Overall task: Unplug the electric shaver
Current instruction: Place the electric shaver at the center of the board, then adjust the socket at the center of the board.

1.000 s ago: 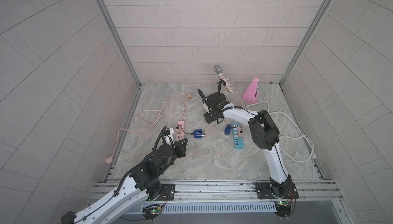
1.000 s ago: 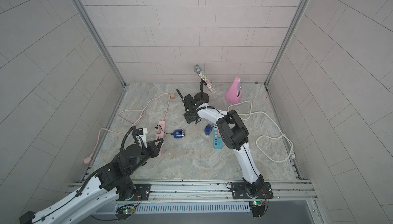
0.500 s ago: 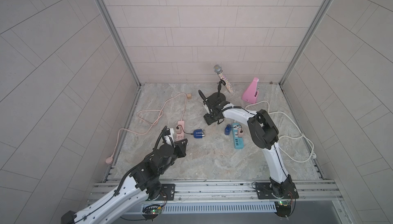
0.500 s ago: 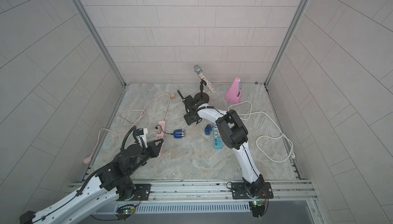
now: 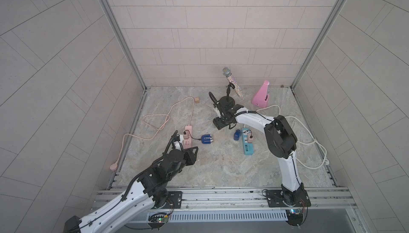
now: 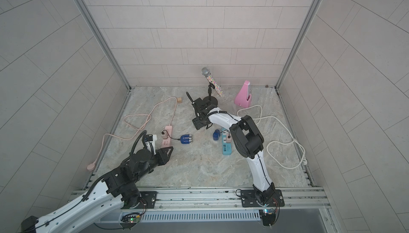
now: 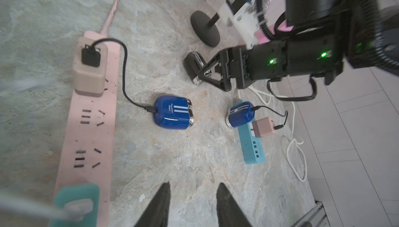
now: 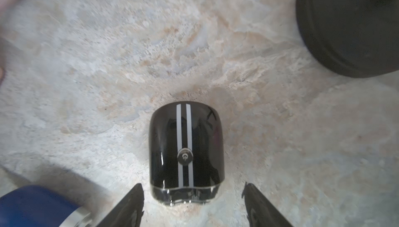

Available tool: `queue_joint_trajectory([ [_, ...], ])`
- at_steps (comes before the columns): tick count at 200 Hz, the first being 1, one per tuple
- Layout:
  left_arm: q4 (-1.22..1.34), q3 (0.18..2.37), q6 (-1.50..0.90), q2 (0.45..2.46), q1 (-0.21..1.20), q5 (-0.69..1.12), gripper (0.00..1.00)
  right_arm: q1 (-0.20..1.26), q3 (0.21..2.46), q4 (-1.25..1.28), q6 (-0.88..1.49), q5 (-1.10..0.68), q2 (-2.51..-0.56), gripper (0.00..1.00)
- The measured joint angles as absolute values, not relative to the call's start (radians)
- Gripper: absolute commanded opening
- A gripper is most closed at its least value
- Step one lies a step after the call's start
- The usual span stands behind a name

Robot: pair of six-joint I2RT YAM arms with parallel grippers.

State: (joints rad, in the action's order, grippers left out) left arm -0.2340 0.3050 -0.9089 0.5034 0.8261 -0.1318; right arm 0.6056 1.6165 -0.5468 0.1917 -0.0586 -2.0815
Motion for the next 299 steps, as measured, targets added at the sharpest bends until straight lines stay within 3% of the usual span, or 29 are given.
queue_joint_trajectory([
  [37, -0.263, 0.312, -0.921, 0.541, 0.826, -0.091, 0.60, 0.606, 1.569, -0.542, 0.192, -0.060, -2.004, 0.76],
  [90, -0.360, 0.399, -0.909, 0.537, 0.827, -0.069, 0.65, 0.625, 1.451, -0.534, 0.209, -0.058, -1.919, 0.76],
  [129, -0.512, 0.603, -0.827, 0.437, 0.827, -0.213, 0.67, 0.745, 1.401, -0.544, 0.235, -0.039, -1.847, 0.77],
  [192, -0.701, 0.651, -0.765, 0.343, 0.827, -0.402, 0.67, 0.913, 1.376, -0.521, 0.342, -0.079, -1.755, 0.77],
  [245, -0.751, 0.651, -0.751, 0.318, 0.827, -0.448, 0.68, 1.113, 1.415, -0.477, 0.424, -0.078, -1.777, 0.78],
  [299, -0.769, 0.653, -0.749, 0.308, 0.827, -0.458, 0.70, 1.190, 1.618, -0.527, 0.420, -0.035, -1.929, 0.76],
])
